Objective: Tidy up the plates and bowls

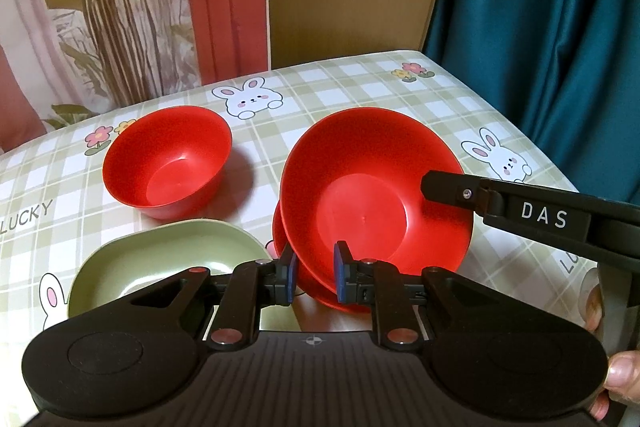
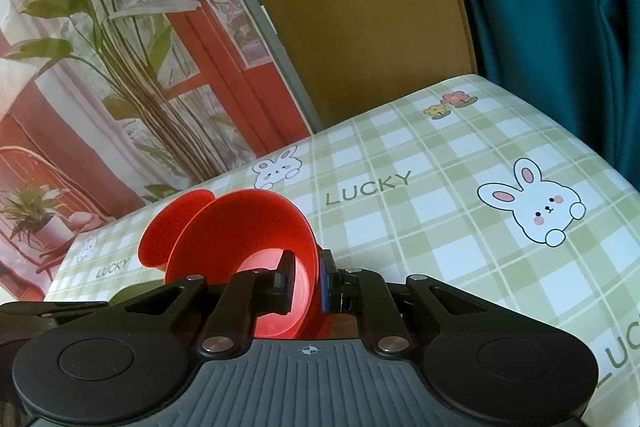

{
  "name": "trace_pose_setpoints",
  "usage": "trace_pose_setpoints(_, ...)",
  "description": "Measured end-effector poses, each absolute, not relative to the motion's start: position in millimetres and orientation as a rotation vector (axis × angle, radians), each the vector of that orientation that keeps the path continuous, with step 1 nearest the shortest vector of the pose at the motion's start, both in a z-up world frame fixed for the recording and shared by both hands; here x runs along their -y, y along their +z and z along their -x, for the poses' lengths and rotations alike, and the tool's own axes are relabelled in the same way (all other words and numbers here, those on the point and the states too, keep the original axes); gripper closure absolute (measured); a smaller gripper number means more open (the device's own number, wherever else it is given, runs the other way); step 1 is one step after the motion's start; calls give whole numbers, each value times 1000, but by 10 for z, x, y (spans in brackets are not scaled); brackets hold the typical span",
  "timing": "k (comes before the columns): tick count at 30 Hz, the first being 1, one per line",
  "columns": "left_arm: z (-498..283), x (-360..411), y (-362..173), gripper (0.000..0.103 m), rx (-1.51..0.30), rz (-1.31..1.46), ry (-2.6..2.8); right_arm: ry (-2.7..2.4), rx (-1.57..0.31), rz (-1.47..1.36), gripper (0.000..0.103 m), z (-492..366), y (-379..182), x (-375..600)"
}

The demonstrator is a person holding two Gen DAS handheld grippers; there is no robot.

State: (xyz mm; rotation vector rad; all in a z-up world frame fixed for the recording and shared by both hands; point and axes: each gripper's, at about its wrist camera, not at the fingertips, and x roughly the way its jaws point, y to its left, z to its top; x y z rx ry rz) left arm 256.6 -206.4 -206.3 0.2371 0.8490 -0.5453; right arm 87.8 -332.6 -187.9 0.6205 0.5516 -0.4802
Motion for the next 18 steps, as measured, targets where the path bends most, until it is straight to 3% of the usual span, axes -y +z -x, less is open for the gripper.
trace_pose_setpoints(18,-2556,2085,-2106,83,-841,-241,-529,-484,-566,-631,91,-884,-1928,3351)
